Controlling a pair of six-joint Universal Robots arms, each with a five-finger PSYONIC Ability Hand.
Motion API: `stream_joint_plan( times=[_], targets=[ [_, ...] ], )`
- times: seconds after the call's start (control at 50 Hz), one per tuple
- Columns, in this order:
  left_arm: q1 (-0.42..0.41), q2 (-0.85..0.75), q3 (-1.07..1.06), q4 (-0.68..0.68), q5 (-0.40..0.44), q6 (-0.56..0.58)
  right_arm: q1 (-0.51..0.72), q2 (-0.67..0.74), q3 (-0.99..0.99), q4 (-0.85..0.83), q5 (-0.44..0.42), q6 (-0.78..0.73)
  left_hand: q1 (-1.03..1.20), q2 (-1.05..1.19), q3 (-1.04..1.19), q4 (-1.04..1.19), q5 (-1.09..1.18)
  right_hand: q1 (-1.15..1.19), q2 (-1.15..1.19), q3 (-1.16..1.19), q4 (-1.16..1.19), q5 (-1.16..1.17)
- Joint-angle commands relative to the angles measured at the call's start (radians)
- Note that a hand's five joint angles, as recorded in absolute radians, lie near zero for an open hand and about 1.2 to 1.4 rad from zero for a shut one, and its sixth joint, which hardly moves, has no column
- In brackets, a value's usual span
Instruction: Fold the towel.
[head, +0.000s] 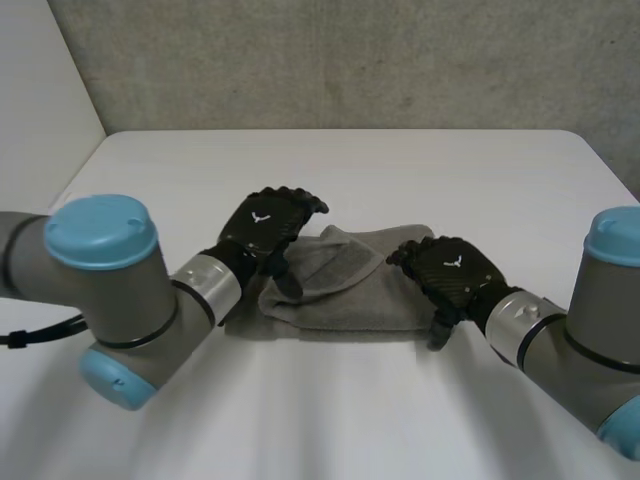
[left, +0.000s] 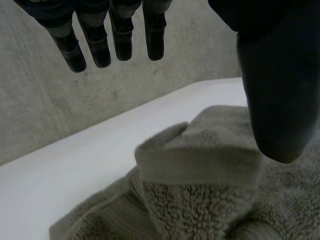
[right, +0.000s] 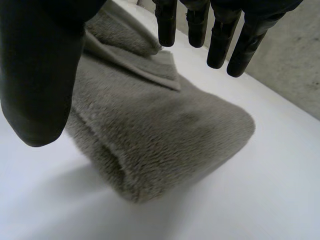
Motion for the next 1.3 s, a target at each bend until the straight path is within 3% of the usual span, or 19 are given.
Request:
stream_joint_plan(
  times=[0.02, 0.14, 0.28, 0.32, 0.38, 0.56, 0.74, 0.96, 1.0, 1.3],
  targets=[
    [-0.009, -0.106, 0.088, -0.007, -0.048, 0.005, 0.017, 0.039, 0.007, -0.045, 0.003, -0.002, -0.036, -0.020, -0.058, -0.066, -0.006, -0.060, -0.073, -0.053, -0.076, -0.064],
    [-0.009, -0.143, 0.117, -0.006, -0.078, 0.022, 0.014, 0.062, -0.003, -0.051, 0.006, -0.002, -0.033, -0.017, -0.058, -0.066, -0.003, -0.060, -0.073, -0.053, -0.076, -0.064],
    [0.012, -0.140, 0.126, -0.010, -0.215, 0.059, 0.004, 0.079, -0.001, -0.077, 0.011, -0.002, -0.033, -0.017, -0.058, -0.066, -0.003, -0.060, -0.073, -0.053, -0.076, -0.064],
    [0.049, -0.112, 0.085, -0.038, -0.280, 0.101, 0.003, 0.082, -0.001, -0.078, 0.011, -0.002, -0.036, -0.020, -0.058, -0.066, -0.006, -0.060, -0.073, -0.053, -0.076, -0.064],
    [0.086, -0.074, 0.012, -0.058, -0.314, 0.144, 0.003, 0.081, -0.001, -0.078, 0.011, -0.002, -0.036, -0.020, -0.058, -0.066, -0.006, -0.060, -0.073, -0.053, -0.076, -0.064],
    [0.152, 0.044, -0.190, 0.007, -0.310, 0.188, 0.004, 0.078, -0.003, -0.077, 0.011, -0.004, -0.036, -0.020, -0.058, -0.066, -0.006, -0.060, -0.073, -0.053, -0.076, -0.064],
    [0.146, 0.103, -0.227, 0.017, -0.308, 0.183, 0.004, 0.082, 0.002, -0.086, 0.008, -0.005, -0.041, -0.026, -0.058, -0.066, -0.012, -0.059, -0.072, -0.053, -0.076, -0.062],
    [0.120, 0.150, -0.223, 0.019, -0.313, 0.172, -0.017, 0.096, 0.037, -0.166, 0.008, -0.062, -0.047, -0.032, -0.058, -0.066, -0.018, 0.314, 0.301, -0.053, -0.076, 0.311],
    [0.115, 0.153, -0.223, 0.020, -0.313, 0.172, -0.028, 0.111, 0.037, -0.167, 0.006, -0.074, -0.047, -0.032, -0.058, -0.066, -0.018, 0.536, 0.523, -0.053, -0.076, 0.533],
    [0.103, 0.160, -0.228, 0.020, -0.311, 0.115, -0.098, 0.115, 0.060, -0.140, 0.000, -0.120, -0.050, -0.035, -0.058, -0.066, -0.021, 1.162, 1.149, -0.053, -0.076, 1.158]
  ],
)
